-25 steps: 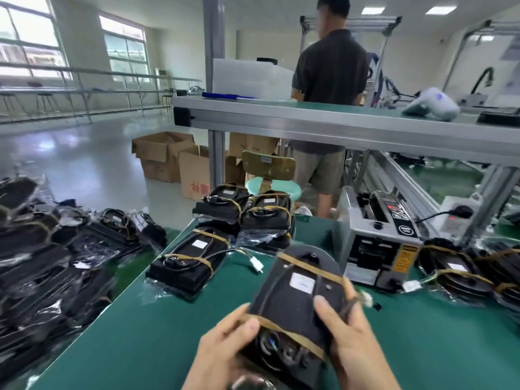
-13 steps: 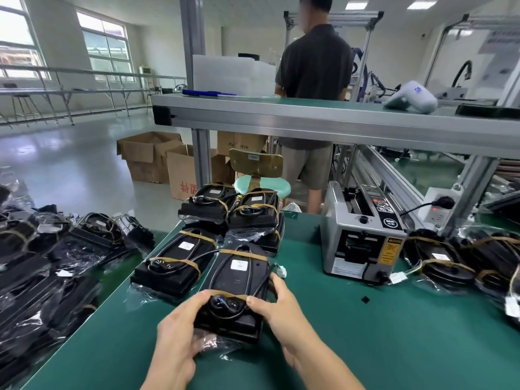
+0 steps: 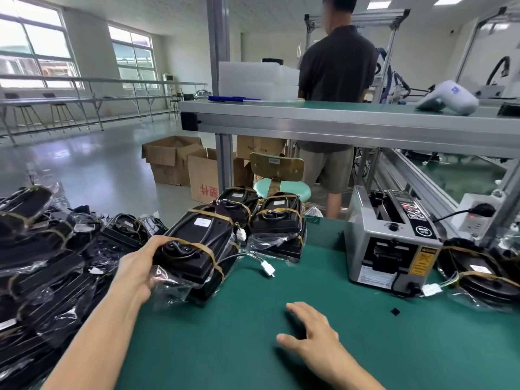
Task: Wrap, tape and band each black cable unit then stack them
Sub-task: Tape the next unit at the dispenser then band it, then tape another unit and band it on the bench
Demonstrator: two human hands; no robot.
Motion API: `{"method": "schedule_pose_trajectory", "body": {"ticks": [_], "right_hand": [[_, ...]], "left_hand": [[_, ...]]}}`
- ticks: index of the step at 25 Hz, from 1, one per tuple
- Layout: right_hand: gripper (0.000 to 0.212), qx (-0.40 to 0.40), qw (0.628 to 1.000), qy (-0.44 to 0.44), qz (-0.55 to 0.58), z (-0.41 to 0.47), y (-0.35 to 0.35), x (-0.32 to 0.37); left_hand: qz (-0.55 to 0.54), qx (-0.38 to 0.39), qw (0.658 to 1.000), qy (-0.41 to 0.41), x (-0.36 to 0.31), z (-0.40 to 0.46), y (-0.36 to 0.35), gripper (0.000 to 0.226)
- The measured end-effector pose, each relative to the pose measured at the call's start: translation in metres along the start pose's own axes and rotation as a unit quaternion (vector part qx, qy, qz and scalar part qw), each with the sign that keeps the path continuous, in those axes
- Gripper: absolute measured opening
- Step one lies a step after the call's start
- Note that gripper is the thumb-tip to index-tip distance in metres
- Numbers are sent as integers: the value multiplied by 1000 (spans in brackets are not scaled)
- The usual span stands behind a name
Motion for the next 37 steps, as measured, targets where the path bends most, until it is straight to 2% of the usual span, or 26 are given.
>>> {"method": "schedule_pose_trajectory", "body": {"ticks": [4, 7, 11, 13, 17, 20, 22, 24, 25, 26, 28, 31, 33, 34, 35, 37], "right_hand": [[66, 6, 999, 9, -46, 1, -3, -3], [67, 10, 997, 14, -71, 3, -6, -4], [69, 9, 994, 22, -105, 3, -11, -5], [69, 1, 993, 28, -113, 3, -12, -5], [70, -1, 993, 37, -110, 1, -13, -5], [70, -1, 993, 41, -108, 0, -12, -5], [70, 1, 993, 41, -107, 0, -12, -5], [70, 6, 994, 40, -101, 0, -12, -5], [70, 5, 995, 40, -96, -1, -11, -4], [67, -1, 995, 41, -88, -1, -10, -3], [56, -46, 997, 44, -49, -3, -3, 0], [38, -173, 982, 78, -16, -16, 27, 0], [34, -251, 964, 81, -20, -28, 59, -10], [32, -295, 952, 74, -26, -35, 79, -20], [31, -343, 936, 60, -40, -41, 103, -31], [30, -421, 902, 6, -93, -54, 158, -60]], "left_hand": [[46, 28, 998, 26, 8, 24, -6, 26], [104, 6, 994, -15, 7, 34, -6, 38], [251, -40, 963, -88, -4, 34, -5, 42], [308, -47, 945, -97, -5, 36, -1, 48], [298, -28, 951, -76, 8, 39, 5, 65], [310, -58, 944, -94, 7, 31, 4, 74], [351, -118, 917, -146, -1, 13, 4, 71], [358, -201, 870, -273, -14, -21, 2, 57], [326, -215, 849, -355, -17, -45, -3, 47], [288, -194, 838, -420, -14, -69, -11, 34], [248, -70, 838, -480, 15, -112, -38, 14], [269, 113, 852, -435, 82, -149, -85, 22], [310, 175, 853, -381, 121, -159, -110, 44], [338, 198, 848, -357, 134, -161, -118, 46], [369, 209, 834, -352, 142, -162, -124, 38], [397, 206, 797, -405, 145, -167, -130, 21]]}}
Point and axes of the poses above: each hand's wrist, its own z-axis towards the middle knuckle, its own y-axis out of the back of the hand, x = y × z, the point moved 5 cm from there along z, towards the middle knuckle, and after that the axes turned 4 degrees about y, right-handed, at the moved point
